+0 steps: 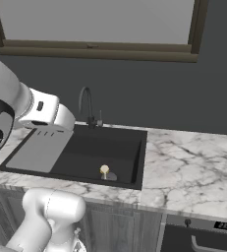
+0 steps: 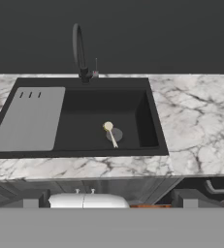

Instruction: Pick up the soap dispenser and dish brush from the sink, and place them back in the cabinet, and close the cabinet doors.

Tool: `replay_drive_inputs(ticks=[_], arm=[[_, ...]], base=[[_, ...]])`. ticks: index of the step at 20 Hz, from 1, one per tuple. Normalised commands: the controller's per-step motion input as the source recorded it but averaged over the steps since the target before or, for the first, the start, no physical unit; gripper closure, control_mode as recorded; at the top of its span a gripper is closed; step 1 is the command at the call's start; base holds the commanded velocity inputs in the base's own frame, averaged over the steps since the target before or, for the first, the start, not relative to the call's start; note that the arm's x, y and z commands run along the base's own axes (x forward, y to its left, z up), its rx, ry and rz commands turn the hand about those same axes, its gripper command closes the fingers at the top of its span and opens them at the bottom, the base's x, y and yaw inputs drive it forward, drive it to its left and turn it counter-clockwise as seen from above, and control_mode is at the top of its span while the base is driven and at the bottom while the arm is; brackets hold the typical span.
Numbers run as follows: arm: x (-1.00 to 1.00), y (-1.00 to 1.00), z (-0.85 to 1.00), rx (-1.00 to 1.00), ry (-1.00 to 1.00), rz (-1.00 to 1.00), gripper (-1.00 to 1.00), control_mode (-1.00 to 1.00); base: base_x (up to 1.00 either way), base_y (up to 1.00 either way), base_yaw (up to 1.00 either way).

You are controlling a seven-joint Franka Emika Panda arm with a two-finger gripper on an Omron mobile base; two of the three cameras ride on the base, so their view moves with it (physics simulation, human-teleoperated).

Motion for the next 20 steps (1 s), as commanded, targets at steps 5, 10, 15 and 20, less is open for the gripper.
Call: replay_drive_inputs(ticks=[5,10,15,20], arm=[[0.00,0.00,0.00,0.00,0.00,0.00,-1.00,1.00],[0.32,0.00,-0.19,0.00,0.00,0.00,-1.00,-1.00],[0.49,0.00,-0.52,0.00,0.03,0.00,-1.00,-1.00],[0.42,0.00,-0.60,0.00,0.01,0.00,-1.00,-1.00]], base=[[0.19,0.00,0.00],[0.00,0.00,0.00],[0.00,0.00,0.00],[0.00,0.00,0.00]])
